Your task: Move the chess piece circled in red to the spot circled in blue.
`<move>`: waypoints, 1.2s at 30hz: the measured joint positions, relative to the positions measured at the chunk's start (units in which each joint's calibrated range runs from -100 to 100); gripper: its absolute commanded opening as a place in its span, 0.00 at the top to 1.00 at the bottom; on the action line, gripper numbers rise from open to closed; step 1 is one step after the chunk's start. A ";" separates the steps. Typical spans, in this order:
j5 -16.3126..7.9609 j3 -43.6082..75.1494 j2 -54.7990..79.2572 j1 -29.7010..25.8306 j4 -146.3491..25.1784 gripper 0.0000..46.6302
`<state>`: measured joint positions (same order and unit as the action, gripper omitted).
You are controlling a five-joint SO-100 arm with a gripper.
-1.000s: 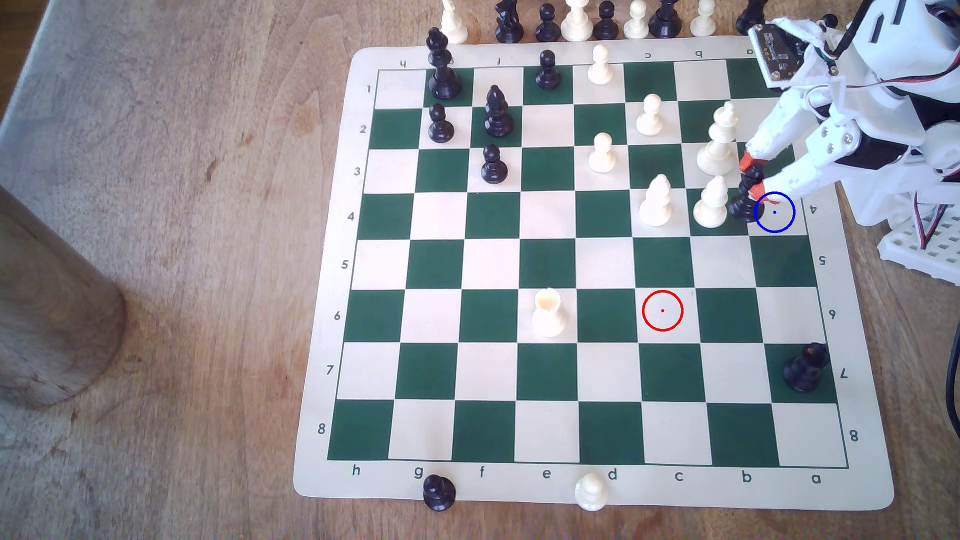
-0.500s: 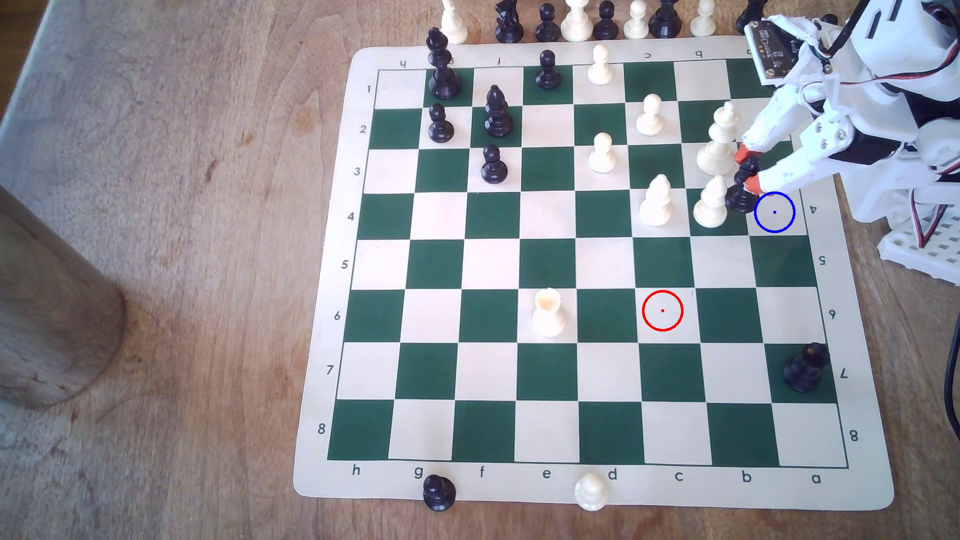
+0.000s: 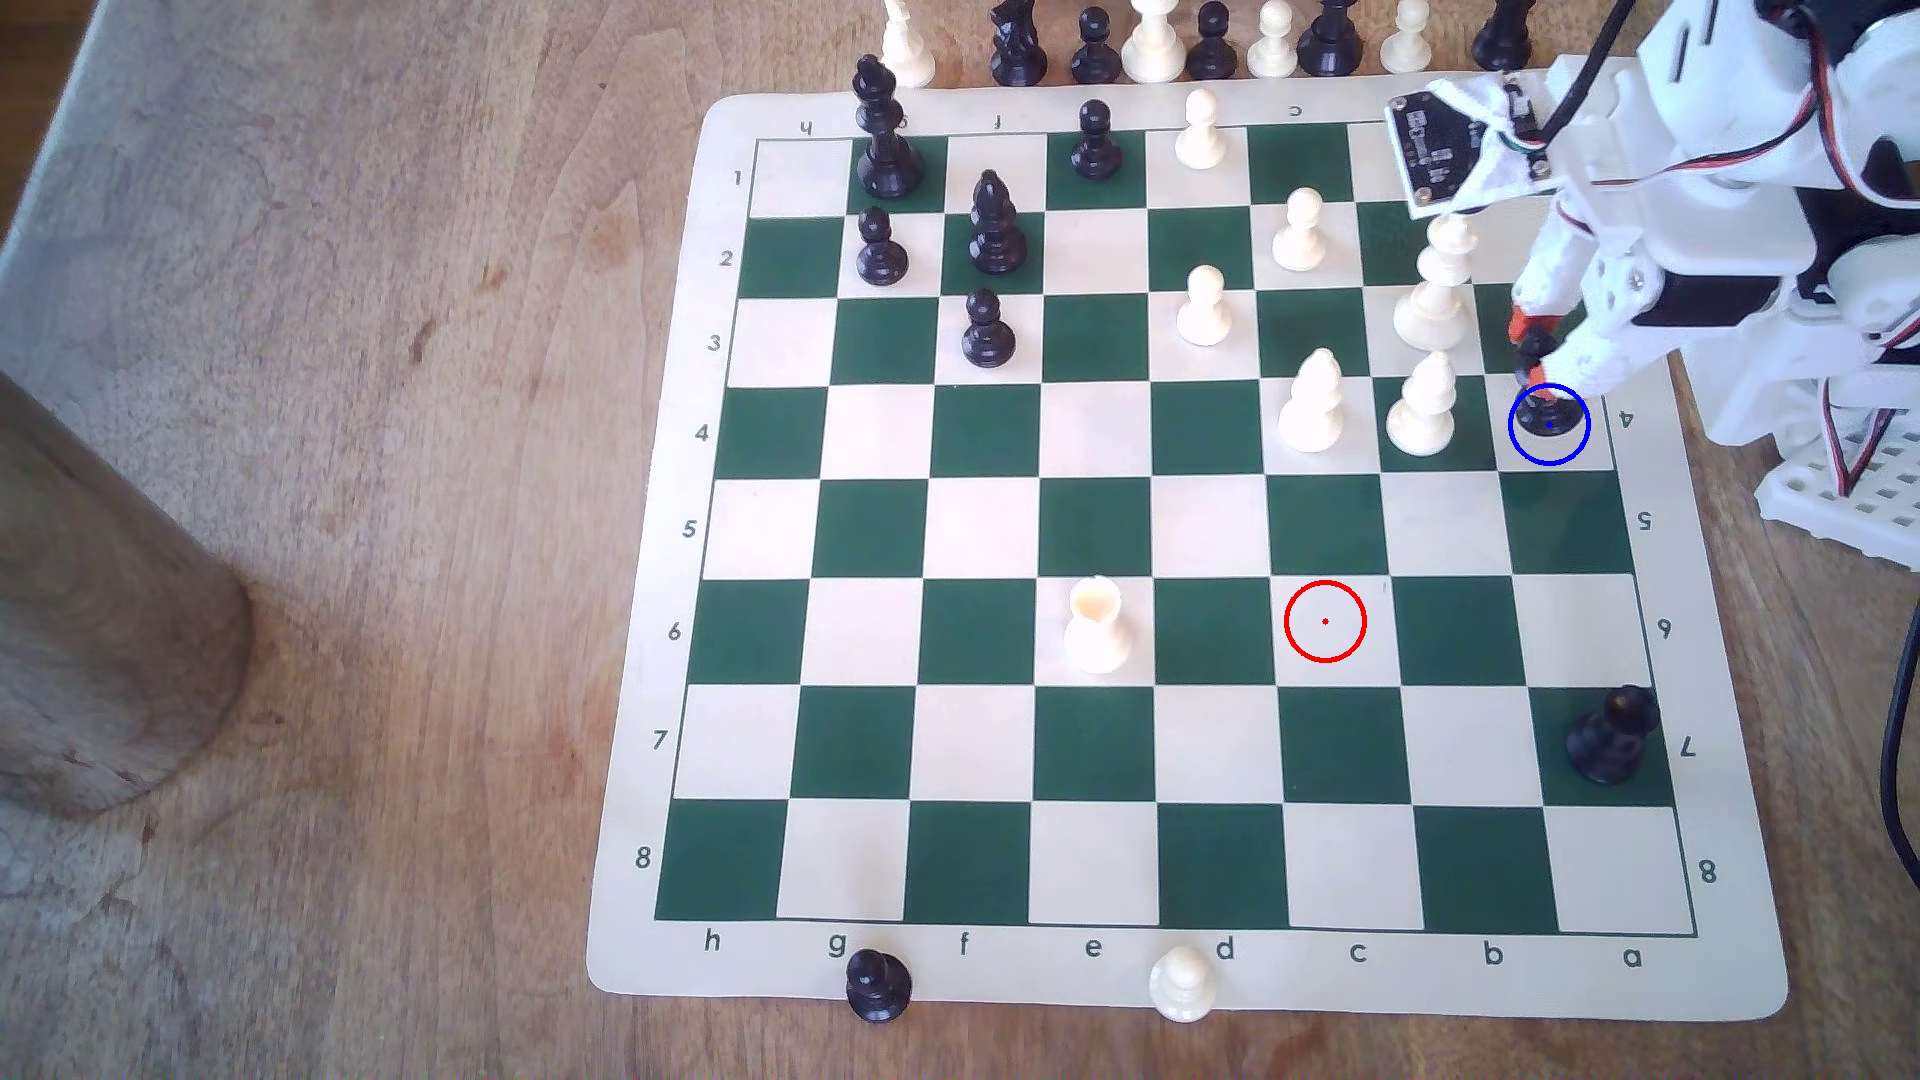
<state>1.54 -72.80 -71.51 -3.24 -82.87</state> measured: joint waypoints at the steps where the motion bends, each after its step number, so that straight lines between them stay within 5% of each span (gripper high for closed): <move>1: -0.15 0.00 0.75 0.00 1.04 1.00; 16: 0.49 -4.61 4.11 1.40 7.09 0.99; 19: 0.49 -4.61 4.11 1.40 7.09 0.74; 22: 0.83 -4.61 4.02 1.47 7.01 0.62; 36: 1.37 -5.87 0.08 1.99 3.98 0.50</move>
<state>2.91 -78.67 -71.43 -1.25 -78.88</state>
